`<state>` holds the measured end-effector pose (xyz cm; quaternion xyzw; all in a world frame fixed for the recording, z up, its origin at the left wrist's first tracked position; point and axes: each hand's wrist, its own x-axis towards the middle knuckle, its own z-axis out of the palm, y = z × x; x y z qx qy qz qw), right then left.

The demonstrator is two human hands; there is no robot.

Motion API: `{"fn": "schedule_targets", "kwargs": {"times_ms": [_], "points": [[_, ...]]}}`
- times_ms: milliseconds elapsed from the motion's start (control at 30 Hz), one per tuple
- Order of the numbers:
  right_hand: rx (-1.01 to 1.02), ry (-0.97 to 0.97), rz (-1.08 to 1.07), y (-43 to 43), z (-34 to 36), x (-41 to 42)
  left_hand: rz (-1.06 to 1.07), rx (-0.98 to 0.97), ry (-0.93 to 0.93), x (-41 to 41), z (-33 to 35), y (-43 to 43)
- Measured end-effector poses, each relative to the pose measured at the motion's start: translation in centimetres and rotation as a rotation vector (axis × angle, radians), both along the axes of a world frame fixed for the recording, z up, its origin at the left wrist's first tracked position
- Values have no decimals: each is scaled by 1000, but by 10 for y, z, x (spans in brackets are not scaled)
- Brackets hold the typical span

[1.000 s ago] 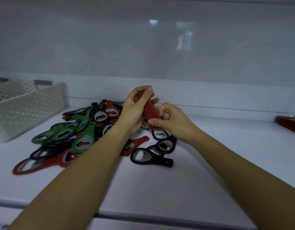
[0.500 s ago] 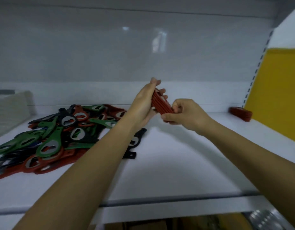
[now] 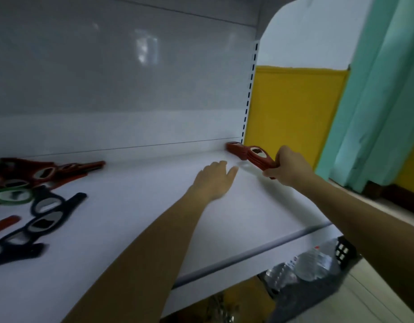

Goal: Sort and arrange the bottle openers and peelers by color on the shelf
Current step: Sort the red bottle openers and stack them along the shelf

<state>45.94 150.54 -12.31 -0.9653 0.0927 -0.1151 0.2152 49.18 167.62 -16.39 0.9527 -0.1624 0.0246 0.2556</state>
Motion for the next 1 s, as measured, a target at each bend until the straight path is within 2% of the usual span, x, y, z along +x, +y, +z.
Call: {"fn": "schedule_targets", "kwargs": {"times_ms": [100,333,467,633,833,1000], "points": [[-51,34,-43,-4,-1,15,3,152,-103,8,-9,-4],[-135,118,-78,4,-2,31,-48,145,-91,8,-6,2],[-103,120,-107,6,-7,34,-52,159,-82,6,-5,3],[-65,79,-55,0,-14,29,-67,168,-77,4,-5,4],[-122,-47,-30,1,-27,26,-73,193,-75,4,-4,5],[-69,-75,-46,2,-28,33,-78,185,-69,4,-4,4]]}}
